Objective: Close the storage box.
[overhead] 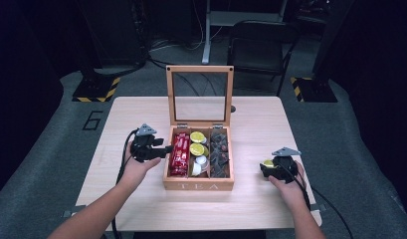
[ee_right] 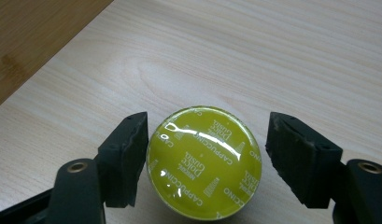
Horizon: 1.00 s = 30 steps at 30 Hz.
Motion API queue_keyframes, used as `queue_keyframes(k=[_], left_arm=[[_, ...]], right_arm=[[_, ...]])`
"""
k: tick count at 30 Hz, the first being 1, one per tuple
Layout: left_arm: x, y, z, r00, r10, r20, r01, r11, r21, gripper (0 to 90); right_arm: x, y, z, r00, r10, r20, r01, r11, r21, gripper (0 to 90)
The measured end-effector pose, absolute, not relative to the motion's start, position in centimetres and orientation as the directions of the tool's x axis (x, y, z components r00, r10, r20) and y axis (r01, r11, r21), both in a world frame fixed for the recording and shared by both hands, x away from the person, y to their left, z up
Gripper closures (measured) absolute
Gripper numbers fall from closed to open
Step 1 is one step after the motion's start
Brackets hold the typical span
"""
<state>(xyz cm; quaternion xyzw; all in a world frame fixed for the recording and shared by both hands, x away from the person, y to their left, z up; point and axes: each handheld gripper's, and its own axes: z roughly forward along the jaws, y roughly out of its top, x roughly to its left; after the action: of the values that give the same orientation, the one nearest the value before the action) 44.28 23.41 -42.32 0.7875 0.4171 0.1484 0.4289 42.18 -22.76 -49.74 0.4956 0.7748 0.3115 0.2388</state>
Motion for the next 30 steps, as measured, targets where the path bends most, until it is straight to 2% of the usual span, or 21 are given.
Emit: queue_keyframes(k=[30], left_arm=[[44.1,23.8,-42.6,0.605,0.786,-0.128,0.537,-0.285,0.794,44.6]], right_arm=[[41.6,-21.4,-48.6,-0.429,0.903,-0.032,0.566,0.296,0.770,28.8]])
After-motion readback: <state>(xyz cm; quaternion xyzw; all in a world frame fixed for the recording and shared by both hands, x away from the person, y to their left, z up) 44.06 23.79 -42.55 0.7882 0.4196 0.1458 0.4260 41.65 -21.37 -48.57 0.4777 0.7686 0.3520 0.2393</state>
